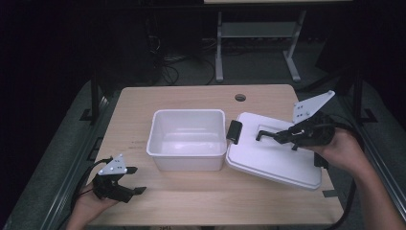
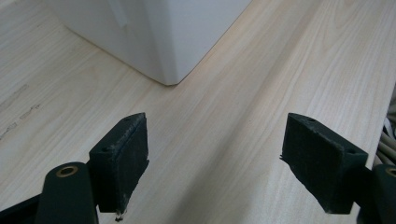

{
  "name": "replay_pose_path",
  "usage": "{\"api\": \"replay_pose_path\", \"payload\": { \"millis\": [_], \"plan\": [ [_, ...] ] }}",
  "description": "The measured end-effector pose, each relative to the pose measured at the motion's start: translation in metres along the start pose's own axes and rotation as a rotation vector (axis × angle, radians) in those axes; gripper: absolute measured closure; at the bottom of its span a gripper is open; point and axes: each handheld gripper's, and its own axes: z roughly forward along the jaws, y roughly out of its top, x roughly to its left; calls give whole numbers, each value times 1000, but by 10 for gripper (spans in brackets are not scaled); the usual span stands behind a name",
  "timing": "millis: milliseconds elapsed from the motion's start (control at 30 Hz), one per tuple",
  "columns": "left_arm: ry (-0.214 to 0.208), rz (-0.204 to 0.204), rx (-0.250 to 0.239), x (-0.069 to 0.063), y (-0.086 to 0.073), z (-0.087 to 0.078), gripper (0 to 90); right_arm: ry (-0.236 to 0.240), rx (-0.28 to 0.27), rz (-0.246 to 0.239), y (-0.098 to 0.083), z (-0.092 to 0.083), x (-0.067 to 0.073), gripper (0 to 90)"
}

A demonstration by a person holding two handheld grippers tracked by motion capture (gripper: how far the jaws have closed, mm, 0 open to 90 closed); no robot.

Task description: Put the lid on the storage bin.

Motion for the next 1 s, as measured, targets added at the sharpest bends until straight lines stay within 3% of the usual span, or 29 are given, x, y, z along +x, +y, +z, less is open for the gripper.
{"api": "replay_pose_path", "payload": {
  "millis": [400,1000],
  "plan": [
    [2,-4,-7,1,-1,-3,222,13,-8,-32,23,3,-1,840],
    [2,-12,-13,2,-4,-4,222,64,-15,-70,60,27,-3,840]
  ]
}}
